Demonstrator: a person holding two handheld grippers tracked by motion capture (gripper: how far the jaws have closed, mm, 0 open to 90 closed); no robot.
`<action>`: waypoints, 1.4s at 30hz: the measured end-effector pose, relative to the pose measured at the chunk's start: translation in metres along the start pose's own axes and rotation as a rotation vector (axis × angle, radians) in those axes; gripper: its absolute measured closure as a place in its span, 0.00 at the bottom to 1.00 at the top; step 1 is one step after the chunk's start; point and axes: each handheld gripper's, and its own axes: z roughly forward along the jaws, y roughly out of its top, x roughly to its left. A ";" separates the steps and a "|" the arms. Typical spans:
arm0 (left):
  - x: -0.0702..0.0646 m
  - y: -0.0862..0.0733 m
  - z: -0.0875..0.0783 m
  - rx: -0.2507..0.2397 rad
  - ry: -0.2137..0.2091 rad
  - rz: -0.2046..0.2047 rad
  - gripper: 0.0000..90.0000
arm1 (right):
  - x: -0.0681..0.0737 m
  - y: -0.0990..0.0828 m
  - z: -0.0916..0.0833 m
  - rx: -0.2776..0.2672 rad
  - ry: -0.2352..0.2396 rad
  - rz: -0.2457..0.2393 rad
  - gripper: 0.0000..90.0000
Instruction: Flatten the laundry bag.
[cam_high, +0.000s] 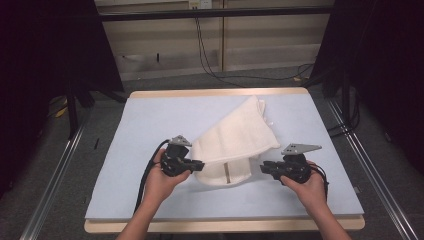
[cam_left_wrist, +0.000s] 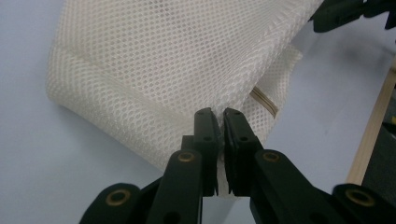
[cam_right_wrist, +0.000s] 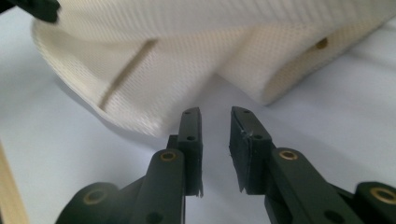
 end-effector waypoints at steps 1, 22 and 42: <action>0.002 0.001 -0.002 0.000 0.000 -0.012 0.94 | -0.001 -0.001 0.000 0.006 -0.006 -0.005 0.80; 0.027 0.006 -0.013 -0.024 -0.007 -0.107 0.95 | -0.008 0.014 0.055 0.001 -0.145 -0.029 0.68; 0.084 0.004 -0.036 -0.101 0.073 -0.289 0.95 | -0.021 0.016 0.034 -0.012 -0.082 -0.040 0.95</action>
